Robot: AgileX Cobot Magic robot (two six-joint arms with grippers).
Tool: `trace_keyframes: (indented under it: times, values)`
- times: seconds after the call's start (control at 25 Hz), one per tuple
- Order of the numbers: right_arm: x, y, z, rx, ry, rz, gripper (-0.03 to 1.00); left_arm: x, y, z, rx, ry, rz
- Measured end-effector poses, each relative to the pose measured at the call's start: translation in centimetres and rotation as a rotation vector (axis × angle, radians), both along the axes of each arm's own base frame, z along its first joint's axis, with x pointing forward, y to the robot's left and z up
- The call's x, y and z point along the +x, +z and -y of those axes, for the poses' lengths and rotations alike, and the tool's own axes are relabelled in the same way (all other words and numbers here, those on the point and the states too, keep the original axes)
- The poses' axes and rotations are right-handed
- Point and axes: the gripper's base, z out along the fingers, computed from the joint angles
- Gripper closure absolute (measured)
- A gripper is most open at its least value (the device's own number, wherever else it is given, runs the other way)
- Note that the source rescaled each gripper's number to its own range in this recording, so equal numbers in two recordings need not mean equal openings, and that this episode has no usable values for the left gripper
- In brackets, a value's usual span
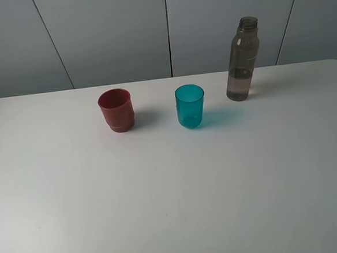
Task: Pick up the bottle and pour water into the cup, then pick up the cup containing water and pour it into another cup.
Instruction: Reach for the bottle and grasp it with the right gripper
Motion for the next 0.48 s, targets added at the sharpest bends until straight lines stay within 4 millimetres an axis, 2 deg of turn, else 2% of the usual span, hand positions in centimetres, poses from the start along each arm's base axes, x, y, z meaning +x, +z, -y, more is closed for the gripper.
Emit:
trace_keyframes:
  times: [0.48]
  values:
    - [0.00,0.00,0.00,0.000,0.000,0.000,-0.03,0.00,0.00,0.00,0.000,0.000,0.000]
